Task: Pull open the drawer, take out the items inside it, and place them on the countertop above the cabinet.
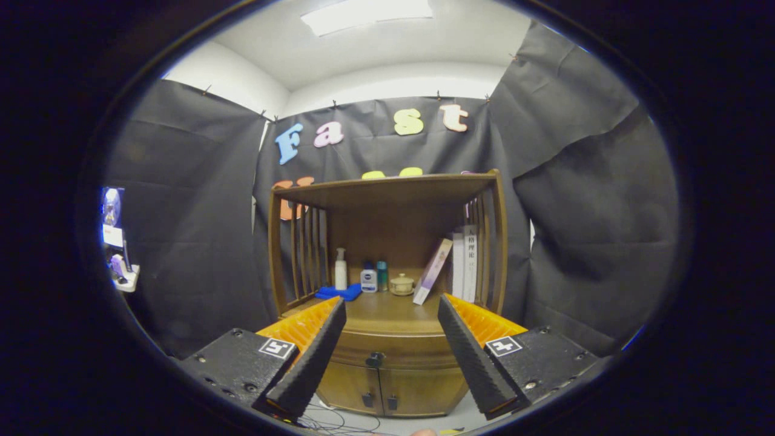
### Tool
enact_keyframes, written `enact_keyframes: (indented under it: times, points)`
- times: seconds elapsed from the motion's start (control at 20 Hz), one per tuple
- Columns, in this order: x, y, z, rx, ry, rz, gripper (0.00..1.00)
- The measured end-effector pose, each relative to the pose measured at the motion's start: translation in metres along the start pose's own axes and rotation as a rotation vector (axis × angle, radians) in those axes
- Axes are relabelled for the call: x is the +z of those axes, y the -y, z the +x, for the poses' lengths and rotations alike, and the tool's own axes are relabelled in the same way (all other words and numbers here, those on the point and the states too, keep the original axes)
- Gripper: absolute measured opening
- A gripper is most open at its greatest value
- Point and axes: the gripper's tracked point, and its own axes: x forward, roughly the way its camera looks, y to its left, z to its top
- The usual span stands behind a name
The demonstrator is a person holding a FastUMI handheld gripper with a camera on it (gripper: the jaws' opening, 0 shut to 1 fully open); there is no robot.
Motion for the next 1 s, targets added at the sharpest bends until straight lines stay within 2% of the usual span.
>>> enact_keyframes:
  times: [0.25, 0.5, 0.85, 1.0]
  points:
    - [-0.047, -0.028, 0.038, 0.036, -0.070, 0.009, 0.99]
    - [-0.107, -0.048, 0.076, 0.053, -0.165, -0.037, 1.00]
    - [-0.183, -0.039, 0.136, 0.023, -0.296, -0.012, 0.99]
    - [-0.210, -0.023, 0.163, -0.032, -0.317, -0.022, 0.95]
